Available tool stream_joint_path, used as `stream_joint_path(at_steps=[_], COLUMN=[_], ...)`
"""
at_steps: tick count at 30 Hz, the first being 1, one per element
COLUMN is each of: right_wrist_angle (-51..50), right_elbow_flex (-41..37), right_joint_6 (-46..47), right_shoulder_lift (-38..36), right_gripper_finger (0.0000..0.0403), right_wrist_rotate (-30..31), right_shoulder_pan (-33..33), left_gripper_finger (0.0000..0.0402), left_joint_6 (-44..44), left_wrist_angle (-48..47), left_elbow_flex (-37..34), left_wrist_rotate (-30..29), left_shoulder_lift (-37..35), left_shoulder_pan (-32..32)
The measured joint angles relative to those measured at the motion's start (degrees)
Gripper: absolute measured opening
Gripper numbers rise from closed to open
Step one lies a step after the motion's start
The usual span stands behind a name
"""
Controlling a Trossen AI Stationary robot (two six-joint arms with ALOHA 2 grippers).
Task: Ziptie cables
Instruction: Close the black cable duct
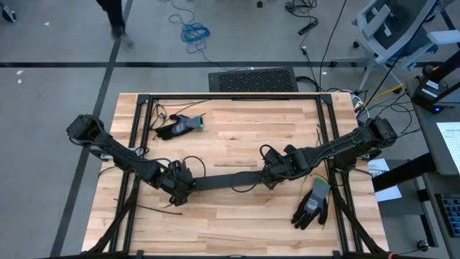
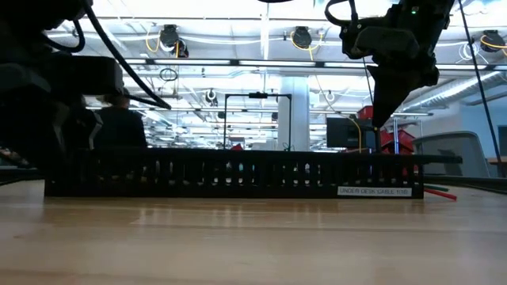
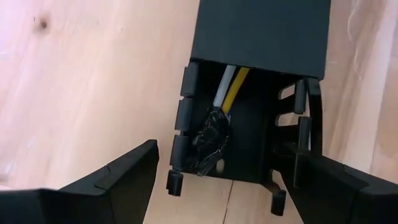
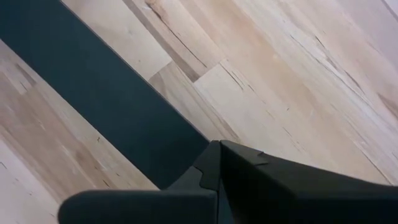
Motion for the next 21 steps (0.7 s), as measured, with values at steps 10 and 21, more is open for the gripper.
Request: stream_joint_path(at_steps=[10, 21], right_wrist_angle=[0.27, 0.45], right_elbow_flex=[0.00, 0.00], right_joint_6=[0.26, 0.31], right_shoulder_lift=[0.00, 0.00], right_gripper_finger=[0.0000, 0.0000], right_wrist_rotate=[-0.15, -1.46], right_shoulder_pan=[-0.01, 0.00], left_gripper_finger=[0.0320, 0.0320], left_joint_6=[6.35, 3.93], left_wrist_angle=[6.07, 18.12], left_elbow_flex=[-0.09, -4.57], left_wrist_rotate=[-0.01, 0.81], left_shoulder_lift=[0.02, 0.02], left_shoulder_pan=[2.05, 4.14])
